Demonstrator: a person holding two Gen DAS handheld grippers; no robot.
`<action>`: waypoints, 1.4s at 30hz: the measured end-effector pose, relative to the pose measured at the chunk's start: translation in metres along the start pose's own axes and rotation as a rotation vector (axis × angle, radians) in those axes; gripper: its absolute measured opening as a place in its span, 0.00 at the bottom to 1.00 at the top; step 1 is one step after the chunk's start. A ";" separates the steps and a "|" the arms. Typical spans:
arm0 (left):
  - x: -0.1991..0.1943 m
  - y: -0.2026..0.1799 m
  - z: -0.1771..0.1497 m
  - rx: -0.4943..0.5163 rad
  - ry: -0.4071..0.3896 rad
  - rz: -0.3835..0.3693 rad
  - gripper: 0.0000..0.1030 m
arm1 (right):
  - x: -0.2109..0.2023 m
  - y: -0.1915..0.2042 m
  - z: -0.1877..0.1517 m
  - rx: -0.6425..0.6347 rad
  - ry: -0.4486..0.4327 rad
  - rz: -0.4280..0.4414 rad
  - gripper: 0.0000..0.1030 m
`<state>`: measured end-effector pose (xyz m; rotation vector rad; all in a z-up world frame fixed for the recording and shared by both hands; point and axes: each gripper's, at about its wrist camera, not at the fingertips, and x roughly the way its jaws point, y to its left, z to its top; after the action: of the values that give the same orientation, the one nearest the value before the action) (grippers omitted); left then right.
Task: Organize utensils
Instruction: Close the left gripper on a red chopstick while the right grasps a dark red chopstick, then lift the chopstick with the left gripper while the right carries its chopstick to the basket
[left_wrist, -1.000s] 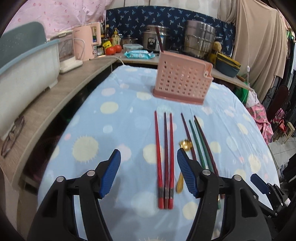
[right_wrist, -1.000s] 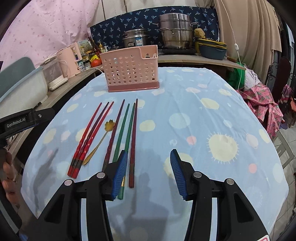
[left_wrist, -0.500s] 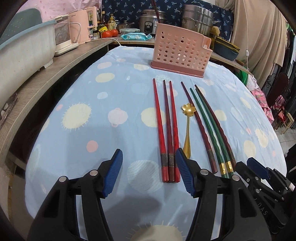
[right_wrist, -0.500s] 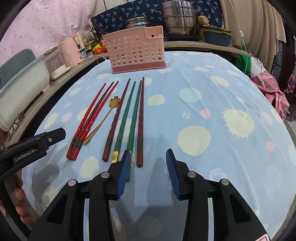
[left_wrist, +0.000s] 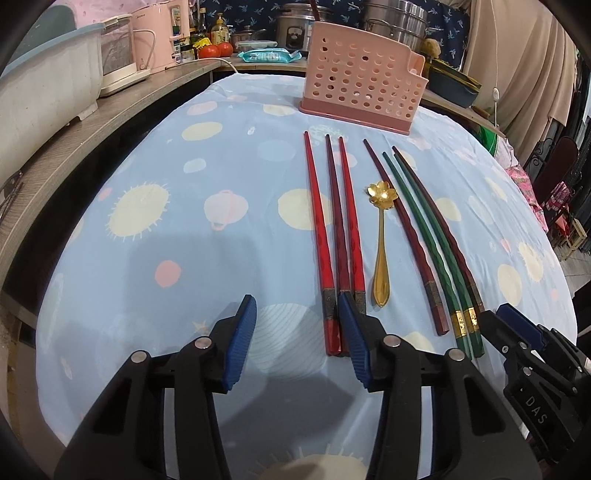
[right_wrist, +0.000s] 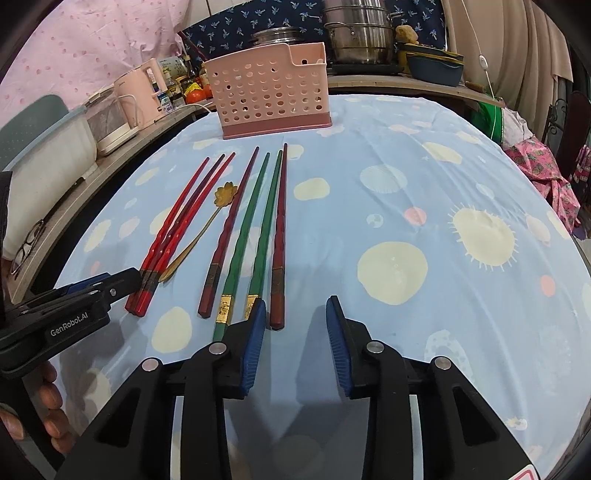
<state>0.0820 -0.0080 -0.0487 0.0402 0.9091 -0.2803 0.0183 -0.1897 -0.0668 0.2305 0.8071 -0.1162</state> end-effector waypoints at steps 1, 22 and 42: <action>0.000 0.000 0.000 -0.001 -0.001 0.003 0.42 | 0.001 0.000 0.000 0.001 0.000 0.000 0.30; 0.002 0.012 0.000 -0.036 0.003 -0.039 0.09 | 0.004 0.001 -0.001 -0.021 -0.007 0.001 0.09; -0.059 0.022 0.042 -0.080 -0.083 -0.079 0.07 | -0.062 -0.003 0.036 -0.001 -0.122 0.041 0.07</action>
<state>0.0858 0.0197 0.0218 -0.0808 0.8396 -0.3166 0.0004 -0.2006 0.0019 0.2372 0.6810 -0.0901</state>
